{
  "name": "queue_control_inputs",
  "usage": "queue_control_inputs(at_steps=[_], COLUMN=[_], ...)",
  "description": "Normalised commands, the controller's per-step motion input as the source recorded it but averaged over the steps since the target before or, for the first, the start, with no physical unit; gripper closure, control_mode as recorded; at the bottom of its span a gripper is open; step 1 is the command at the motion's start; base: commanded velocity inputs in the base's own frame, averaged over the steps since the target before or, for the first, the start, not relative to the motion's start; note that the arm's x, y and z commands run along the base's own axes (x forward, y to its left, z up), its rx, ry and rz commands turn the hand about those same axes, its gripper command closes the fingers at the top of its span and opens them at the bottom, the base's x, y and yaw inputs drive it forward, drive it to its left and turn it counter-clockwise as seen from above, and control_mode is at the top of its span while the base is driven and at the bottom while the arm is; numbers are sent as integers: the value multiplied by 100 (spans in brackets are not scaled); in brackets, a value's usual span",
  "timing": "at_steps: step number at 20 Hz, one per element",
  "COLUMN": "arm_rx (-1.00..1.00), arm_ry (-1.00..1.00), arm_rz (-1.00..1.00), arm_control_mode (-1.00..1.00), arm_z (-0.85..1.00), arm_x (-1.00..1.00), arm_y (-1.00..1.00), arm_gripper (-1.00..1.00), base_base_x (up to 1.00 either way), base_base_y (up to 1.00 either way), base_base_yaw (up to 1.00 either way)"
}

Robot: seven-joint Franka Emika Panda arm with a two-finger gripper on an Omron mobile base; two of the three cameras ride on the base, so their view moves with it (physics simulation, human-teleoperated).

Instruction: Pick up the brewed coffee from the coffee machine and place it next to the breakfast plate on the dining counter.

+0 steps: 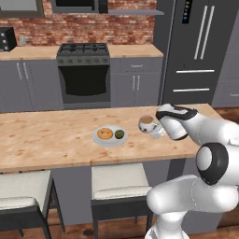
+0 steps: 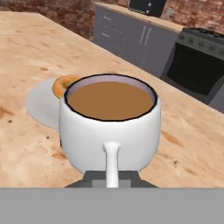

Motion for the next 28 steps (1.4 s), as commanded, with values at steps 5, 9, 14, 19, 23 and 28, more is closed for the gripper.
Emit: queue_control_inputs(at_steps=[5,9,14,19,23,28], arm_rx=[-1,-1,-1,0,0,0], arm_ry=[2,2,2,2,1,3], arm_rz=[0,0,0,0,0,0], arm_control_mode=[-100,-100,-100,-100,-100,-100], arm_z=[-33,-27,-28,-29,-29,-28], arm_x=[17,22,20,16,14,24], arm_y=[0,3,9,8,2,0], arm_gripper=[100,100,100,100,100,100], base_base_x=[0,0,0,0,0,0], base_base_y=[0,0,0,0,0,0], base_base_yaw=[0,0,0,0,0,0])
